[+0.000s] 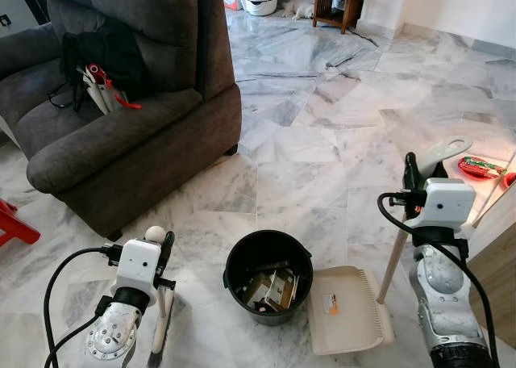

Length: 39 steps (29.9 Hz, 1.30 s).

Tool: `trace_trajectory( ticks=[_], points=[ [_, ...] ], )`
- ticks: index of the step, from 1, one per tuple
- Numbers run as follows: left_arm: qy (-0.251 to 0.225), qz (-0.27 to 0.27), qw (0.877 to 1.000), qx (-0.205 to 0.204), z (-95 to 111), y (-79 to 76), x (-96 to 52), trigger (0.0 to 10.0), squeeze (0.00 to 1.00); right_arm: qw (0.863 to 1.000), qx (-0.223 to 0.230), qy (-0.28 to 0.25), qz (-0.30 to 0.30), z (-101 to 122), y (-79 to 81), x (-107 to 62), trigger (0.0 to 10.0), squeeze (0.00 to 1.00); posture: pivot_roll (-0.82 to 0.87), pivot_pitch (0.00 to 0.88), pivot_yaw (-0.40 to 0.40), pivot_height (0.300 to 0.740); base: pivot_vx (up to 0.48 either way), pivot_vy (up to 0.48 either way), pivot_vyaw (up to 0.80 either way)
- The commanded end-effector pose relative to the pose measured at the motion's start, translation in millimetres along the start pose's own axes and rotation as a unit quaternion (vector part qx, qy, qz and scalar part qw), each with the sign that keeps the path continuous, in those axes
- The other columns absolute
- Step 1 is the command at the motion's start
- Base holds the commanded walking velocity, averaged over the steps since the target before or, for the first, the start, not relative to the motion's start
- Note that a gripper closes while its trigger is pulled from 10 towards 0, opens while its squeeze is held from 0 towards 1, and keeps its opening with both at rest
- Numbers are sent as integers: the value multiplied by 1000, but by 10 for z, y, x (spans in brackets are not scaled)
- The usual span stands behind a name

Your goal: Sweep floor

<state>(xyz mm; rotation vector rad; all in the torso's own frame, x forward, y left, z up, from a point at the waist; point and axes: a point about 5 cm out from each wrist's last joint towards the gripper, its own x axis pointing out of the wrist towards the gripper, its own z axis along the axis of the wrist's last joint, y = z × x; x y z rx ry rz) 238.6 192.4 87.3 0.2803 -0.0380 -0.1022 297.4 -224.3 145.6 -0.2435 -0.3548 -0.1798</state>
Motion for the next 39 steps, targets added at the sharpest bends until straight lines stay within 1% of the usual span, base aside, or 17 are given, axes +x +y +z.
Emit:
trace_trajectory(
  ticks=[1, 12, 19, 39],
  points=[
    [-17, 4, 1000, 8, 55, 35, 16, 10000, 0, 1000, 8, -20, -4, 61, -20, 37, 10000, 0, 56, 94, 87, 740, 0, 0, 0],
    [-19, 6, 1000, 7, 57, 37, 18, 10000, 0, 1000, 5, -24, -2, 67, -32, 50, 10000, 0, 55, 94, 88, 740, 0, 0, 0],
    [-19, 6, 1000, 6, 58, 37, 13, 10000, 0, 1000, 3, -25, 2, 66, -12, 53, 10000, 0, 55, 96, 86, 740, 0, 0, 0],
    [-20, 9, 1000, 4, 56, 35, 14, 10000, 0, 1000, -3, -26, 7, 65, 11, 70, 10000, 0, 55, 96, 84, 740, -285, 0, 0]
  ],
)
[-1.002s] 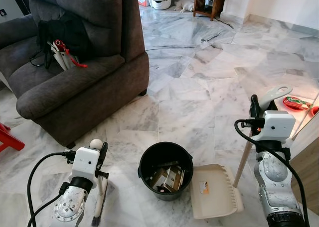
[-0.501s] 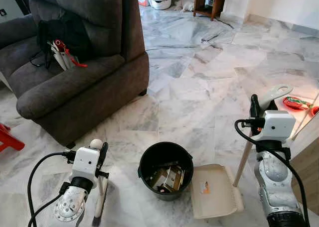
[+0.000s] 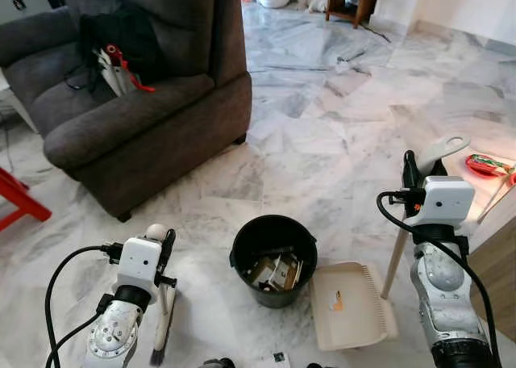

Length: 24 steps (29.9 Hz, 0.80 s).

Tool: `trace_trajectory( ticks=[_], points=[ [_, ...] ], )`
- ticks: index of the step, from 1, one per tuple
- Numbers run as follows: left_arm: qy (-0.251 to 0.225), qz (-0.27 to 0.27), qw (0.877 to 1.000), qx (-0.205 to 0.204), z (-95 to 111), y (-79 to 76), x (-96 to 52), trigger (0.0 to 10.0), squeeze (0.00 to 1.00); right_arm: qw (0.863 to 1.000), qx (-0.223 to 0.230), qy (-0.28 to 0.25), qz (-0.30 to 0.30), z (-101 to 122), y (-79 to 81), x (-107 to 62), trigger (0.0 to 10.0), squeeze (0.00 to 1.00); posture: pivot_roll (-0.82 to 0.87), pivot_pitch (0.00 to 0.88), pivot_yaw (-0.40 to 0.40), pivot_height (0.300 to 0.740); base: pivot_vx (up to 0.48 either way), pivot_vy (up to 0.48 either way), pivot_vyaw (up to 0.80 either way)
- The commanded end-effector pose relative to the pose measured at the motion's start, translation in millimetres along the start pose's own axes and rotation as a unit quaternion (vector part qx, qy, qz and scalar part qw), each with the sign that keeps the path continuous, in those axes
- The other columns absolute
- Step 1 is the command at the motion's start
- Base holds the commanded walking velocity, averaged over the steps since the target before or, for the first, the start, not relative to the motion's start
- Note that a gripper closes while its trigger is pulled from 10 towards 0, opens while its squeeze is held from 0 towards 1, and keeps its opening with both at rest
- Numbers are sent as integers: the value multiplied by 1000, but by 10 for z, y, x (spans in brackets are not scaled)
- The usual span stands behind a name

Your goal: Sweep floor

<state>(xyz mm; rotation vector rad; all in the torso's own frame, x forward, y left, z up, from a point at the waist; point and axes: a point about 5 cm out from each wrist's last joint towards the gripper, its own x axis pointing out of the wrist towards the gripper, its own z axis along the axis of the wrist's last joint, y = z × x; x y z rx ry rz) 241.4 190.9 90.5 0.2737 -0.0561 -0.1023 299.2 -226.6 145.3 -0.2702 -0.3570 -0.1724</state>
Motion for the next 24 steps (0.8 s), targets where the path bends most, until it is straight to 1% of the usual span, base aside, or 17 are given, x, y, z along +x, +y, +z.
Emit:
trace_trajectory(
  ticks=[1, 9, 17, 24],
  points=[
    [-11, 7, 1000, 7, 23, 39, -15, 10000, 0, 1000, 9, -23, 2, 79, 28, 53, 10000, 0, 55, 96, 84, 740, -289, 0, 0],
    [-11, 7, 1000, 8, 23, 37, -15, 10000, 0, 1000, 7, -21, 2, 70, 33, 51, 10000, 0, 55, 96, 84, 740, -287, 0, 0],
    [-9, 9, 1000, 11, 17, 39, -14, 10000, 0, 1000, 9, -22, 1, 68, 37, 58, 10000, 0, 55, 97, 84, 740, 0, 0, 0],
    [-10, 8, 1000, 10, 21, 35, -8, 10000, 0, 1000, 6, -10, -6, 45, 30, 65, 10000, 0, 56, 97, 83, 740, 0, 0, 0]
  ],
)
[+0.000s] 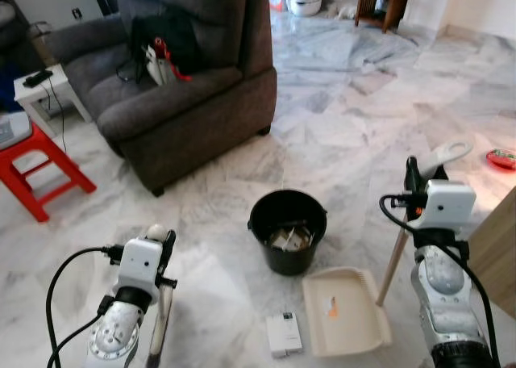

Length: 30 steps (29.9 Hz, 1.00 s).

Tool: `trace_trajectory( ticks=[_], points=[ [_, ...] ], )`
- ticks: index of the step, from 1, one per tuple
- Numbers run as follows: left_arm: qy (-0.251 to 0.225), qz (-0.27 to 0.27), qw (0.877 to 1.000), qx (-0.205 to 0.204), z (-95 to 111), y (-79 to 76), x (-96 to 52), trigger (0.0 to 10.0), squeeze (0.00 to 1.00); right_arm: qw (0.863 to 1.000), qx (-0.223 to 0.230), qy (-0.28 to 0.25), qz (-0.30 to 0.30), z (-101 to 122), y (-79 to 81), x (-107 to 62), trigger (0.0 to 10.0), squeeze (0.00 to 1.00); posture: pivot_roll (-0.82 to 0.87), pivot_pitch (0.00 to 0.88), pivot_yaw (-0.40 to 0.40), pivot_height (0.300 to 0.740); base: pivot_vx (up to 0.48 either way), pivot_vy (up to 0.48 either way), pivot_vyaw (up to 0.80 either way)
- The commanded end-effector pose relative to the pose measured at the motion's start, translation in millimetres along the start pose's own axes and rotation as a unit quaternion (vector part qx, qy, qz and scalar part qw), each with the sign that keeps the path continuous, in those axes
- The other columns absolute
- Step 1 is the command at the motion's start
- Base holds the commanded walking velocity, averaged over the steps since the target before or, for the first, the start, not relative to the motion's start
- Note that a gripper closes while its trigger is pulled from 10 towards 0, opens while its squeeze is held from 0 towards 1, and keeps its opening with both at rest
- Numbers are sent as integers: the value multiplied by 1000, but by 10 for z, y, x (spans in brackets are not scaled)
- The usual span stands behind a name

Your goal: Sweep floor

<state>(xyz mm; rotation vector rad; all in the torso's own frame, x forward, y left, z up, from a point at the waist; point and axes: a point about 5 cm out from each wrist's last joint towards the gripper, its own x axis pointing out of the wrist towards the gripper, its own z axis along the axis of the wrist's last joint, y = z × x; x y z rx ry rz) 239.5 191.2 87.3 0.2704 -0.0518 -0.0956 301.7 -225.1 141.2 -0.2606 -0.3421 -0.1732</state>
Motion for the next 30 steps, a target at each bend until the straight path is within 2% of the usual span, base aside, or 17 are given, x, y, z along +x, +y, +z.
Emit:
trace_trajectory(
  ticks=[1, 30],
  points=[
    [-13, 5, 1000, 12, 51, 43, 12, 10000, 0, 1000, 0, -17, -6, 84, 2, 58, 10000, 0, 56, 96, 83, 740, 0, 0, 0],
    [-13, 5, 1000, 9, 46, 39, 9, 10000, 0, 1000, -8, -3, -10, 42, -16, 75, 10000, 0, 57, 98, 83, 740, 0, 0, -800]
  ],
)
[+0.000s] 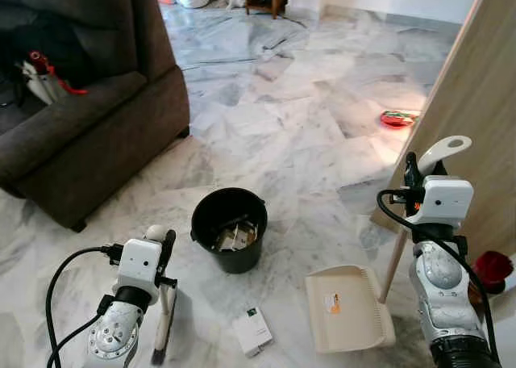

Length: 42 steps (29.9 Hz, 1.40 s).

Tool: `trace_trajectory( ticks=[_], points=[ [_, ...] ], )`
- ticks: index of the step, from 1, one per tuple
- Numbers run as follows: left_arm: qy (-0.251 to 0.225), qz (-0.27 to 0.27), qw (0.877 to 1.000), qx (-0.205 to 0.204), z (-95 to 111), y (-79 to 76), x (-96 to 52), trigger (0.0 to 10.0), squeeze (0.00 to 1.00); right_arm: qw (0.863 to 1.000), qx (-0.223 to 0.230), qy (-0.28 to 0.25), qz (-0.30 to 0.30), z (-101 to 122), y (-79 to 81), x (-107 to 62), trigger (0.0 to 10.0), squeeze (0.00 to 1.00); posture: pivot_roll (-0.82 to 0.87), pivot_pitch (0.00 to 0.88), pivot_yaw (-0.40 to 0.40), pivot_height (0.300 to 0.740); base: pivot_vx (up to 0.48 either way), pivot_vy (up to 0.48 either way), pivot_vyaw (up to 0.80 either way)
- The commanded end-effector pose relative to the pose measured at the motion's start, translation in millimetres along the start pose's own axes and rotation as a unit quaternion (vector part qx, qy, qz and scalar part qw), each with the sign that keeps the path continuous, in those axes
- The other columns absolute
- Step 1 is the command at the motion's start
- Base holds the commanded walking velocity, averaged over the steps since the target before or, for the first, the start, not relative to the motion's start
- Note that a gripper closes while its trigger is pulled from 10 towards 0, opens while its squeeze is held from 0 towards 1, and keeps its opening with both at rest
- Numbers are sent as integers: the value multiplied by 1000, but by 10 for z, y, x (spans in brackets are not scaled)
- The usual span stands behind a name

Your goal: Sweep floor

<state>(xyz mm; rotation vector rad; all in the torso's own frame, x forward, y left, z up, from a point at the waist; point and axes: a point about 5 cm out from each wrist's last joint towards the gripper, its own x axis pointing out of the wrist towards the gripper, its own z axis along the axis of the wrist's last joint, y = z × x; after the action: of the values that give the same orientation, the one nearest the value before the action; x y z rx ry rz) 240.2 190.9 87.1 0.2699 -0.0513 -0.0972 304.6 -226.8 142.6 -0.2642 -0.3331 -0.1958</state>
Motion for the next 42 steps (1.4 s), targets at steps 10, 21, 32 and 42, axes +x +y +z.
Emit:
trace_trajectory(
  ticks=[10, 21, 32, 42],
  points=[
    [-12, 6, 1000, 11, 47, 44, 2, 10000, 0, 1000, -6, -8, -1, 38, -5, 50, 10000, 0, 58, 99, 83, 740, 0, 0, -800],
    [-10, 6, 1000, 10, 43, 43, 2, 10000, 0, 1000, -2, -13, -1, 43, 1, 47, 10000, 0, 58, 97, 84, 740, 0, 0, -720],
    [-7, 8, 1000, 8, 37, 49, 1, 10000, 0, 1000, -8, -11, -5, 35, 2, 48, 10000, 0, 61, 99, 84, 740, 0, 0, 0],
    [-7, 8, 1000, 7, 36, 52, -2, 10000, 0, 1000, -7, -2, -6, 3, -4, 54, 10000, 0, 63, 100, 86, 740, 0, 168, -521]
  ],
)
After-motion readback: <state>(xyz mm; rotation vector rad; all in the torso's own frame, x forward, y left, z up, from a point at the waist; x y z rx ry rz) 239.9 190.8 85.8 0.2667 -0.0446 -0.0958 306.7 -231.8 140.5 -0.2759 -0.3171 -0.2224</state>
